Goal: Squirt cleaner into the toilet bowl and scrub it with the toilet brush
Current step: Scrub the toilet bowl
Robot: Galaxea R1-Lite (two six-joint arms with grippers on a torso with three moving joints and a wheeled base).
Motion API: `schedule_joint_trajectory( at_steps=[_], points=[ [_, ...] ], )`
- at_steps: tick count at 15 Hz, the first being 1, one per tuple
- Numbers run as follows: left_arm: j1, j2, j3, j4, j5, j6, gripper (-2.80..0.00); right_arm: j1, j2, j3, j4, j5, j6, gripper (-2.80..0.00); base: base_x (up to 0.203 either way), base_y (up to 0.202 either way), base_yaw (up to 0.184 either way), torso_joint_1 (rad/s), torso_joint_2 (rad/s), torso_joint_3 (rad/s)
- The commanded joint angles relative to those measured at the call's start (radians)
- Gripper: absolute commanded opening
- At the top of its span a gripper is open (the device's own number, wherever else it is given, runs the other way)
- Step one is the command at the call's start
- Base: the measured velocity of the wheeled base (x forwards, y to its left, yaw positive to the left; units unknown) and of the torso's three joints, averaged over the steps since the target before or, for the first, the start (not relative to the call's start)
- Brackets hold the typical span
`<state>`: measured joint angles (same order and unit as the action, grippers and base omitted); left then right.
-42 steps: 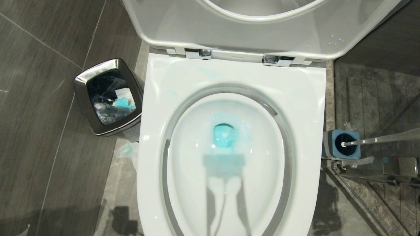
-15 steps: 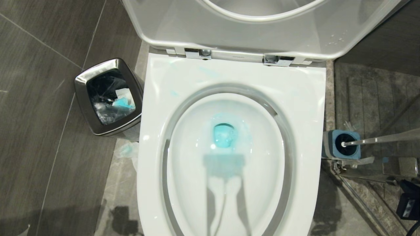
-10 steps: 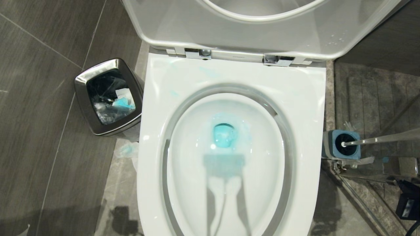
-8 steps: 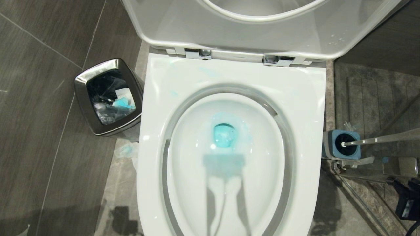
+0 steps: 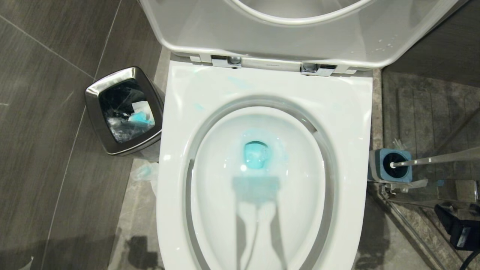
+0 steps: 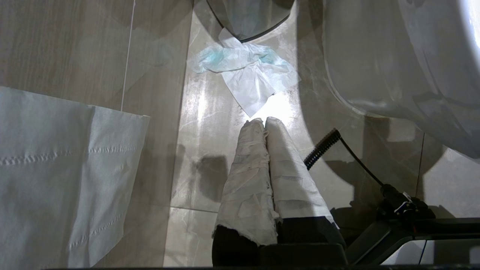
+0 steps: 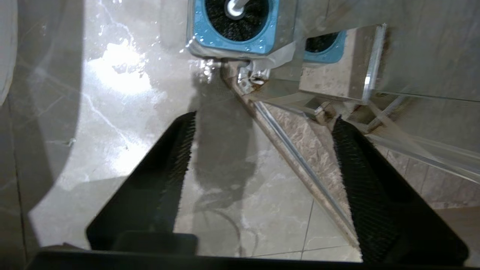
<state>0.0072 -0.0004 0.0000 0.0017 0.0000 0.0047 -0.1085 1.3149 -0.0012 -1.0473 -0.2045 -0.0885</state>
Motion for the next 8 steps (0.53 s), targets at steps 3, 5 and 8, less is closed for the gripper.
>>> schedule_joint_trajectory(
  at_steps=[3,5,8],
  points=[
    [0.000,0.000,0.002,0.000,0.000,0.000,-2.80,0.000,0.072,-0.045,-0.007,0.017,-0.003,0.00,0.000,0.000,0.000,0.000,0.00,0.000],
    [0.000,0.000,0.002,0.000,0.000,0.000,-2.80,-0.003,0.134,-0.083,-0.021,0.017,-0.005,0.00,0.000,0.000,0.000,0.000,0.00,0.000],
    [0.000,0.000,0.002,0.000,0.000,0.000,-2.80,-0.008,0.217,-0.153,-0.072,0.015,-0.011,0.00,0.000,0.000,0.000,0.000,0.00,0.000]
  ],
)
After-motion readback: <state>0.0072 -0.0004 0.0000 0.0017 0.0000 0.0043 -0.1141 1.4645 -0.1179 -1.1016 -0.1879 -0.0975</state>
